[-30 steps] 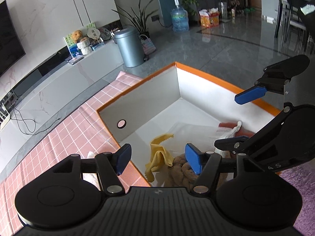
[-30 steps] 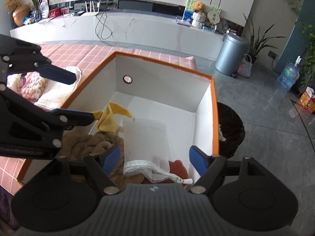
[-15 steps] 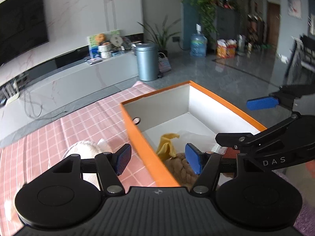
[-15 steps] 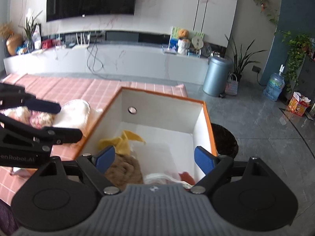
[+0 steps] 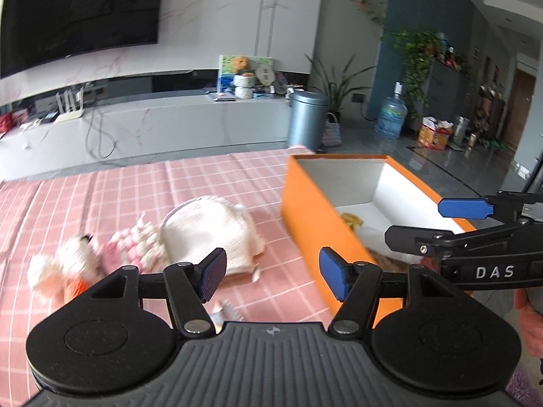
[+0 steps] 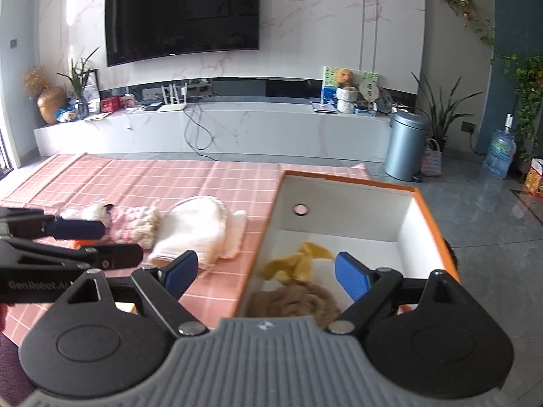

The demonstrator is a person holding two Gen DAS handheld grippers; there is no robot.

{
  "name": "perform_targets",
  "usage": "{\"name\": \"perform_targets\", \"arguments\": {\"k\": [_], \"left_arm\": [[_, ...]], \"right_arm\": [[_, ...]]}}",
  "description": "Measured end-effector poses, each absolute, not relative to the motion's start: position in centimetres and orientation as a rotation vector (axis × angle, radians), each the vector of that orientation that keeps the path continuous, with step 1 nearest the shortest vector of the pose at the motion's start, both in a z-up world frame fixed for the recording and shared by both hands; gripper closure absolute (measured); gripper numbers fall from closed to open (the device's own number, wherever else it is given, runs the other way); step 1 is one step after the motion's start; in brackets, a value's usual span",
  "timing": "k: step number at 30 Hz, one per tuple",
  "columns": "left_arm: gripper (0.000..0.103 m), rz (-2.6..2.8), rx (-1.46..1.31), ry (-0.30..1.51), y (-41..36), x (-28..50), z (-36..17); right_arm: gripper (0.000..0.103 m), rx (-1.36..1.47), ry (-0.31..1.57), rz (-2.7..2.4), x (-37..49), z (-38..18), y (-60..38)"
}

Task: Organize soft objects
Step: 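Move both tools back toward the remaining items on the table, then grasp the yellow Deeyeo snack packet with the left tool and lift it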

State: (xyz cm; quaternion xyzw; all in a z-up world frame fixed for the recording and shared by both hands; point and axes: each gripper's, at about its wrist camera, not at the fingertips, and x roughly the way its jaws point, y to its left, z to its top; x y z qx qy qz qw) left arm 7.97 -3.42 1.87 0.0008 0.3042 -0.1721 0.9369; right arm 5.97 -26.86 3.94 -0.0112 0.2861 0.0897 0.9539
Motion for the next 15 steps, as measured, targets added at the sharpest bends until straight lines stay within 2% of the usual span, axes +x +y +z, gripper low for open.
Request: {"name": "perform_targets", "arguments": {"k": [10,15], "left_arm": [[0.029,-0.286,-0.105,0.645,1.5,6.6,-0.1],[0.029,-0.262,-0.150,0.668,3.6,6.0,-1.5]], "right_arm": [[0.018,-0.064,0.535,0.272,5.4,3.4,-22.3],[0.022,-0.073,0.553,0.301,5.8,2.4,-20.1]]}}
